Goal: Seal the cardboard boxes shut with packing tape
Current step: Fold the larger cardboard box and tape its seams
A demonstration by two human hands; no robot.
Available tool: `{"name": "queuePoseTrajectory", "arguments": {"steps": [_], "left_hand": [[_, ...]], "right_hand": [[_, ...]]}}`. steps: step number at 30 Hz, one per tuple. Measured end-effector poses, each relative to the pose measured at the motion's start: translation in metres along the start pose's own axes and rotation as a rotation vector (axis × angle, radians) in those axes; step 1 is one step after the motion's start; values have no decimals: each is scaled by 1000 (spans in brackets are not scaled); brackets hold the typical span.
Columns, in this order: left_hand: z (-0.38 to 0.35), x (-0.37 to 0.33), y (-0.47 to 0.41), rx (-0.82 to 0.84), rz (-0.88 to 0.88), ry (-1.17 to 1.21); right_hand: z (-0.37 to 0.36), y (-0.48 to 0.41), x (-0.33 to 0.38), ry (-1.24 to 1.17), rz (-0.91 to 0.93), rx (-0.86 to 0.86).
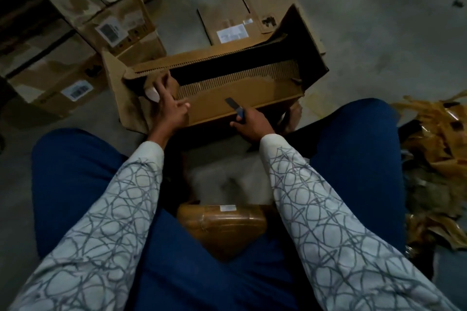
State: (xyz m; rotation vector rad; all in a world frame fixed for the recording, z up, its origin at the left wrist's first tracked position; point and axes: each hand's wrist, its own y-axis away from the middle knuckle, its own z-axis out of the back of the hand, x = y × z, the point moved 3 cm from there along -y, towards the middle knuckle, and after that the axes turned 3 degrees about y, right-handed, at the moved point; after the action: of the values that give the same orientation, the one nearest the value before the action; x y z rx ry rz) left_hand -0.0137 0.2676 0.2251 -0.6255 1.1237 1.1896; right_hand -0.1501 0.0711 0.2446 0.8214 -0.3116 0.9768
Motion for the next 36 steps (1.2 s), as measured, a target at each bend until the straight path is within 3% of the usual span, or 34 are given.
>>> {"name": "queuePoseTrajectory", "arguments": {"steps": [4, 9, 12, 14, 17, 20, 22, 23, 25, 29, 33, 36], "left_hand": [[-16, -7, -22, 99, 22, -125], [-20, -5, -43, 152, -124, -385], [-22, -5, -45, 169, 13, -472], [-19, -13, -35, 81, 108, -491], [-18, -27, -5, -127, 49, -378], [-27, -33, 25, -116, -133, -328], [-31, -34, 36, -89, -129, -394], [-31, -32, 37, -65, -98, -455], [-31, -27, 39, 21, -30, -520], [-21, -13, 32, 114, 68, -383], [-24, -39, 19, 58, 60, -157], [-41, -66, 1, 74, 101, -78]], "right_hand": [[-12, -2, -1, -10, 3, 34], [-22, -3, -3, 2, 23, 43], [-19, -5, 1, 14, 45, 9], [-15, -5, 5, -16, 55, -37], [-6, -3, 18, -96, 168, -313], [2, 0, 28, 46, 219, -645], [8, 5, 35, 181, 202, -778], [8, 5, 35, 229, 188, -777], [0, 3, 27, 268, 93, -600], [-22, 8, 1, 198, -179, -217], [-20, 8, -2, 35, -239, -208], [-9, -1, -2, -111, -282, -335]]}}
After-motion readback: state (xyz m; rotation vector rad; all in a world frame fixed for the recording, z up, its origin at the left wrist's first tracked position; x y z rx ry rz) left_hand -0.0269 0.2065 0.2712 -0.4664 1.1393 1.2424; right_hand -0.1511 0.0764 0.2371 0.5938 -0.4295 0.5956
